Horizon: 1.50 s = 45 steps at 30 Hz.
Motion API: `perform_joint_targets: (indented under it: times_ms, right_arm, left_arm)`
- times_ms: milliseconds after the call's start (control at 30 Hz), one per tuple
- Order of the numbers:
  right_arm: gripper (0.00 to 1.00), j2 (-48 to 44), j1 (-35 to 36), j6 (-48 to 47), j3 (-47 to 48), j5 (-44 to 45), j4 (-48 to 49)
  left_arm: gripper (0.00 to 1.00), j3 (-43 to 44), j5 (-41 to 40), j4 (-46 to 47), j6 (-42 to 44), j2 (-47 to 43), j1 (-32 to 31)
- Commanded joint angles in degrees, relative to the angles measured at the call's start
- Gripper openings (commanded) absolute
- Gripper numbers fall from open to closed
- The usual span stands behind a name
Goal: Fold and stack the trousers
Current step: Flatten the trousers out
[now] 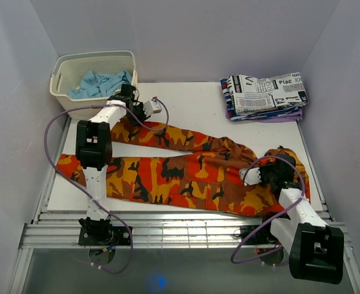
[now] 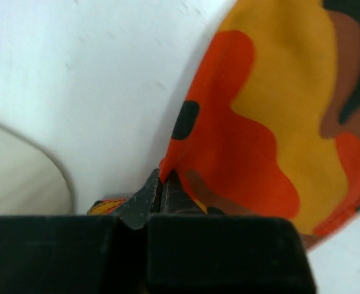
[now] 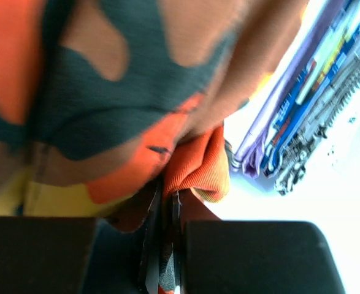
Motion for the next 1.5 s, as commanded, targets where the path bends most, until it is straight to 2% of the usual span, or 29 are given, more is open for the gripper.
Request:
perform_joint_targets:
  times_ms: [0, 33, 100, 133, 200, 233, 300, 333, 367, 433, 467, 500, 533, 600, 633, 667, 733, 767, 833, 967, 1067, 1267, 1467]
  right_arm:
    - [0.08, 0.6, -0.7, 3.3, 3.6, -0.9, 1.9]
    - [0.08, 0.2, -0.9, 3.0, 3.3, -1.7, 3.0]
    - [0.08, -2.1, -1.4, 2.4, 1.6, -2.8, 4.5]
    - [0.08, -2.9, -1.6, 2.0, 1.1, -3.5, 4.4]
    - [0.08, -5.8, -1.9, 0.4, -0.7, -3.4, 3.1]
    - [0.24, -6.6, -2.1, 0.5, -1.2, -3.0, 3.2]
    - [0.56, -7.4, -3.5, 3.3, 0.4, -3.4, 3.1]
    - [0.83, -6.7, -4.3, 5.5, 2.5, -3.9, 3.0]
    - [0.91, -4.0, -5.5, 11.9, 5.5, -4.1, -1.7]
    - [0.96, 0.2, -6.9, 20.3, 18.9, -4.3, -7.6]
    - [0.96, 5.6, -8.9, 24.3, 24.6, -5.0, -12.1]
    - [0.96, 8.4, -10.1, 31.0, 30.5, -6.4, -22.0]
    - [0.96, 11.0, -11.7, 33.4, 42.2, -10.0, -27.0]
    - [0.96, 19.1, -15.1, 38.1, 52.2, -13.4, -39.4]
    - [0.94, 21.8, -15.7, 39.3, 60.5, -14.8, -43.3]
    - [0.91, 27.6, -15.9, 40.5, 64.1, -15.1, -46.7]
    - [0.86, 33.3, -16.0, 44.6, 72.2, -16.1, -54.4]
    - [0.83, 39.0, -16.0, 46.2, 74.5, -16.4, -56.4]
    - [0.80, 44.3, -16.2, 51.0, 80.7, -16.7, -60.6]
    - [0.77, 56.2, -16.4, 59.6, 87.6, -16.7, -63.1]
    - [0.78, 60.1, -16.4, 66.4, 88.7, -13.2, -60.6]
    - [0.82, 61.6, -16.4, 71.2, 79.3, -0.8, -52.9]
    - [0.88, 63.0, -16.4, 71.7, 73.0, 2.2, -53.6]
  left_arm:
    - [0.00, -11.7, 3.1, 3.9, -2.2, -22.0, 0.5]
    - [0.00, -21.7, 1.9, 10.3, -2.2, -26.8, 0.5]
    - [0.00, -30.6, 1.6, 14.8, -1.0, -35.8, 1.4]
    - [0.00, -34.6, 1.3, 16.9, -0.4, -43.9, 1.8]
    - [0.00, -43.4, 3.5, 14.4, 1.7, -51.3, 3.7]
    - [0.00, -46.5, 4.3, 13.8, 4.1, -58.5, 4.2]
    - [0.00, -55.8, 6.2, 11.8, 8.1, -65.4, 5.2]
    - [0.00, -59.3, 6.4, 11.7, 11.5, -71.7, 5.3]
    - [0.00, -65.9, 6.3, 11.6, 13.5, -74.5, 5.3]
    - [0.00, -72.0, 6.1, 11.5, 17.1, -79.1, 5.3]
    - [0.00, -74.5, 5.9, 11.4, 19.9, -82.5, 5.2]
    - [0.00, -78.8, 6.0, 11.4, 21.2, -84.1, 5.2]
    - [0.00, -80.5, 6.0, 11.2, 22.3, -85.5, 5.2]
    - [0.00, -84.4, 6.6, 9.0, 26.7, -89.3, 5.2]
    - [0.00, -85.5, 6.9, 8.2, 28.5, -90.6, 5.2]
    - [0.00, -86.7, 7.1, 7.5, 31.6, -93.6, 5.3]
    - [0.00, -89.2, 7.8, 4.9, 35.1, -96.3, 5.2]
    - [0.00, -90.0, 7.8, 4.3, 36.6, -97.4, 5.2]
    - [0.00, -91.0, 7.6, 3.1, 39.5, -99.6, 5.3]
    - [0.00, -89.8, 7.8, 1.2, 39.4, -98.9, 5.3]
    - [0.00, -88.9, 7.0, 0.8, 38.6, -97.2, 5.3]
    - [0.00, -88.7, 6.6, 0.7, 38.6, -96.9, 5.3]
    - [0.00, -88.1, 6.3, 2.7, 37.2, -94.4, 5.3]
